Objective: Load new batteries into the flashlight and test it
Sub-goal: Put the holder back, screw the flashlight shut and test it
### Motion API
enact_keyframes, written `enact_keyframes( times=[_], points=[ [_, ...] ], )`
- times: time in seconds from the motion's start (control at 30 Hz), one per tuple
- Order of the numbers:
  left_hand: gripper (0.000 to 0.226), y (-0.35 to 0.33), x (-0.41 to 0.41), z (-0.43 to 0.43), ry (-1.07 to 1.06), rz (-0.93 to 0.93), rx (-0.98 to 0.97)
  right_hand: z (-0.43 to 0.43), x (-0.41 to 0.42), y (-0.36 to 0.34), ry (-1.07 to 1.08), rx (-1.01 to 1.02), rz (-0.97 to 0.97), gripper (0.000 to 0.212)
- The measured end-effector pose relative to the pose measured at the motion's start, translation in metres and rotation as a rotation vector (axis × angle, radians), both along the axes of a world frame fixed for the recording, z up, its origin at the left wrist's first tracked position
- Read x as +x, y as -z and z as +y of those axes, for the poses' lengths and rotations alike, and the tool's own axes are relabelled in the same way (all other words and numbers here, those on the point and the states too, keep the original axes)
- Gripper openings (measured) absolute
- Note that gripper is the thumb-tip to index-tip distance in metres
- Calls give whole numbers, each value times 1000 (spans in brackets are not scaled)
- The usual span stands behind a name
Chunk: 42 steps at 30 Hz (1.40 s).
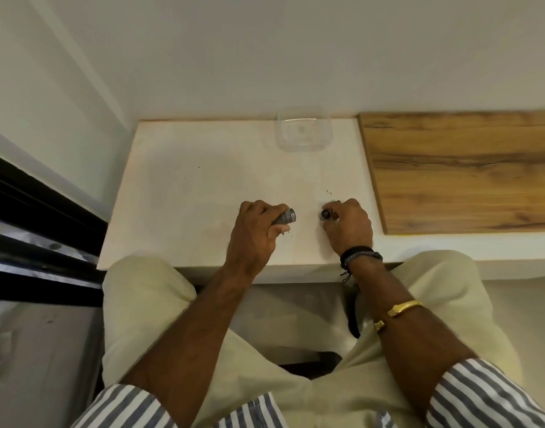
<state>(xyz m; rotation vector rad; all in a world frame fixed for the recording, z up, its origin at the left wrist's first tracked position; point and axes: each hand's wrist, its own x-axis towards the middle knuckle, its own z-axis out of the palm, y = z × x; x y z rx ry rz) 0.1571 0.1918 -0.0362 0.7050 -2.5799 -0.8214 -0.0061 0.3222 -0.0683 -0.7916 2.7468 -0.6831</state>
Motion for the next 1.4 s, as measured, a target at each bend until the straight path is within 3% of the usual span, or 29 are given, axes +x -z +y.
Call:
enact_keyframes(
  times=[0.1,0.2,0.3,0.4,0.57,1.4],
  points=[
    [30,0,-2,1,8,-8,-9,-1,4,-8,-4,-48,7,21],
    [31,-2,0,1,-1,-7,-19,-2,13,-25,-3,-225,19,19],
    [31,0,-1,1,-1,-14,-22,-3,23,-36,27,-474,-149,23],
    [31,-3,-1,2,7,-3,-26,2,29,-47,5,-576,-311,27],
    [33,-8,0,4,24,-17,-56,8,36,-61,-192,-581,-305,35],
    [30,-12,7,4,104,-4,-191,6,39,-63,-317,-464,-197,23]
  ],
)
